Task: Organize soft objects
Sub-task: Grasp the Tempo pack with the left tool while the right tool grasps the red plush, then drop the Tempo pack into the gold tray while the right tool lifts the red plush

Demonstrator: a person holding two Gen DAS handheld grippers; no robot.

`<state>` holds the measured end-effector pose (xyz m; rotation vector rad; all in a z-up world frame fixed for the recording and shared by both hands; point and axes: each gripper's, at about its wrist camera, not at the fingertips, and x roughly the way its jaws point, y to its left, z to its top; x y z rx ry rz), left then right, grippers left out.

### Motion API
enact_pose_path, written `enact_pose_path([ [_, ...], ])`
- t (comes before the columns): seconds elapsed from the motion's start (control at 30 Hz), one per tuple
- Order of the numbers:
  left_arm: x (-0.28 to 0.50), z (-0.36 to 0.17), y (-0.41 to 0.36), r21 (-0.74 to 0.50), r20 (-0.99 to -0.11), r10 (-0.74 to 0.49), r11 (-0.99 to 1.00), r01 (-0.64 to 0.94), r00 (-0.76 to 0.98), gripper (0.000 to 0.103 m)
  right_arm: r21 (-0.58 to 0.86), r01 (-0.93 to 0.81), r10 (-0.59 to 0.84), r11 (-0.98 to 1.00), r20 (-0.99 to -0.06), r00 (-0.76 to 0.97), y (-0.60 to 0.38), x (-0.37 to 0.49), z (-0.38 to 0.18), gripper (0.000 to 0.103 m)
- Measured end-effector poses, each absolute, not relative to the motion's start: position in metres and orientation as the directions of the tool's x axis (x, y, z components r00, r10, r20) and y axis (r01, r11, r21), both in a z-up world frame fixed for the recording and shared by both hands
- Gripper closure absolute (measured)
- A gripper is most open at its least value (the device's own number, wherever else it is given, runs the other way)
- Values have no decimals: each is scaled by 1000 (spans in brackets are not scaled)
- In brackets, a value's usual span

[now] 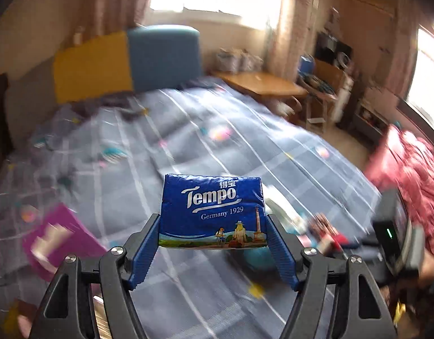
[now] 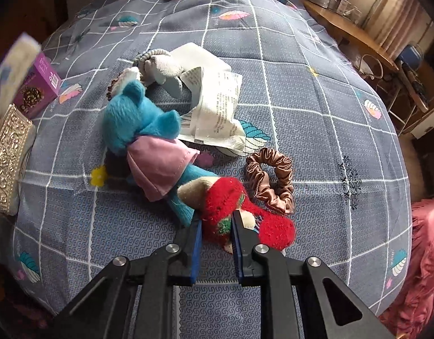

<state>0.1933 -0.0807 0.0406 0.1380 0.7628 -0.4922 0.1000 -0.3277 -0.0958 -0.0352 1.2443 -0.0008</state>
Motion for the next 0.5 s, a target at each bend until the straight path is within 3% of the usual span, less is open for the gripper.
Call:
enact_pose_path([
  [0.2,236,75,48,-45,-624,-141,988,145,769,29,23,26,12,999,-933,359,-331,95,-88,85],
  [0.37,207,48,156,-62,-656,8,996,-65,755,29,57,48,35,997,-925,378,-335,91,-86,85],
  [0.5,163,14,216,-94,-692,56,981,-168,719,29,62,67,30,996,-916,400,-334,84,-84,85],
])
